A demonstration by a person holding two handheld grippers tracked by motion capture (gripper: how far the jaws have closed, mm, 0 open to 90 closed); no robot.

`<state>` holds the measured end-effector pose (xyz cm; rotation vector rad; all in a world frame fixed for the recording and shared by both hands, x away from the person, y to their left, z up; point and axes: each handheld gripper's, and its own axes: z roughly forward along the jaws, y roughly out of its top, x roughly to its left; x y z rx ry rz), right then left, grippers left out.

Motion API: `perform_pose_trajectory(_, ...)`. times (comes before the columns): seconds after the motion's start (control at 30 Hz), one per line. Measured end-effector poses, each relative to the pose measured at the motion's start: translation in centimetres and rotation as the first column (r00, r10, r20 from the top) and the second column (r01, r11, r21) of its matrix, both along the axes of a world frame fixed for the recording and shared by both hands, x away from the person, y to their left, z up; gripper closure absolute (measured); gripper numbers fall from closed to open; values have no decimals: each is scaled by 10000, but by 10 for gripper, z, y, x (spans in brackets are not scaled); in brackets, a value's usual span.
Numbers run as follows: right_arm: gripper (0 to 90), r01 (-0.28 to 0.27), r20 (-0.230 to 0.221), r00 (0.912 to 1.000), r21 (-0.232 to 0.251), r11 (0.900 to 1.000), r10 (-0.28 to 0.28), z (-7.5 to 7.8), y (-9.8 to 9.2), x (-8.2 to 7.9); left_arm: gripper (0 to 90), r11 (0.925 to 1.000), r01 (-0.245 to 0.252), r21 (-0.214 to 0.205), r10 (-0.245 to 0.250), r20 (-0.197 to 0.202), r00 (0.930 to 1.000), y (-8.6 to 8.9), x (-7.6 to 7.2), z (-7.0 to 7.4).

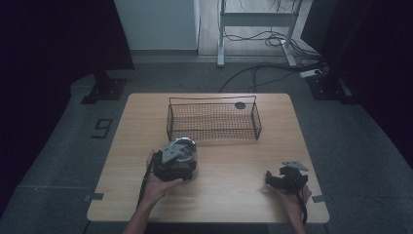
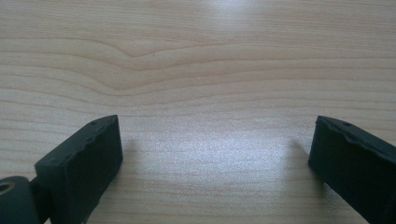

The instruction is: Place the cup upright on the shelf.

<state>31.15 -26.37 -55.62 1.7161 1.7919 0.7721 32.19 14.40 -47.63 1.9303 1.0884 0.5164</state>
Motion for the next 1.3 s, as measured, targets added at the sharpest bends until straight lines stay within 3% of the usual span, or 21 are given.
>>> perform_pose_trajectory(0.27, 25, 0, 2, 10000, -2, 10000, 0, 0, 0, 0, 0, 10000, -74, 24, 74, -3, 10000, -6, 9, -5)
perform_pose_trajectory(0.6, 25, 2, 4, 10000, 4, 10000, -2, 0, 0, 0, 35, 9997, -120, 218, 108, 561, 9984, -12, 9, -10)
perform_pose_trajectory(1.13, 26, 116, -12, 9999, 20, 9999, -116, 0, 0, 1, 42, 9997, 29, 241, -41, 500, 9987, -10, 9, -10)
perform_pose_trajectory(1.3, 26, 152, -17, 9999, 20, 9999, -152, 0, -1, 1, 42, 9999, -60, 156, 55, 308, 9995, -9, 9, -8)
